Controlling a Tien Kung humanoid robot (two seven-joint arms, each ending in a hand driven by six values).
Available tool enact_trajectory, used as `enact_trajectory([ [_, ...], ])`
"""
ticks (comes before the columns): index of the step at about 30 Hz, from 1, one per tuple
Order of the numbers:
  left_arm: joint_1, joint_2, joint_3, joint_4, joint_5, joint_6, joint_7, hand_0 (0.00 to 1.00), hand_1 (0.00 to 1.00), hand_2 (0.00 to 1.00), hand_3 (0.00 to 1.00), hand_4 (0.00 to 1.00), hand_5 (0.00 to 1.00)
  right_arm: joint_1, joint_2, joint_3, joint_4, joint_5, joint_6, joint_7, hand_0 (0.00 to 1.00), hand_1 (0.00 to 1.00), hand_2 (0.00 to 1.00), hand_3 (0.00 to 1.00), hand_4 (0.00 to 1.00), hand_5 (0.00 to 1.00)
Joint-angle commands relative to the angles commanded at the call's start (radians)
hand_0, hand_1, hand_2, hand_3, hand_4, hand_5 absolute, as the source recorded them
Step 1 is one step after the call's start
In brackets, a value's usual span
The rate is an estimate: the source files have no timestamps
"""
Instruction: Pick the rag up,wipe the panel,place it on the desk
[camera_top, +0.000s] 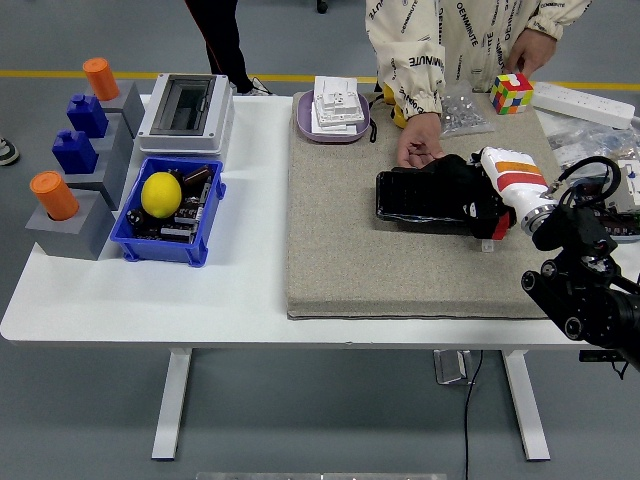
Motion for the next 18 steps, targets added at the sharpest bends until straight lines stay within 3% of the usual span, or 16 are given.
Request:
enact_trajectory([
  [9,0.004,0.001,0.001,0.0,0.002,-0.001,-0.001,0.644,0.694,0.734,0.565,0.598,0.473,-0.024,-0.047,0.059,-0.015,-0.016,0.002,0.0,0.203,0.32,0.392,0.392,0.971,0.01],
  [18,0.005,0.002,0.004,0.0,0.002,-0.001,-0.001,0.643,0.693,0.734,0.565,0.598,0.473,-0.032,-0.068,0.078,-0.02,-0.021,0.003,-0.001,0.203,0.319,0.392,0.393,0.971,0.011],
])
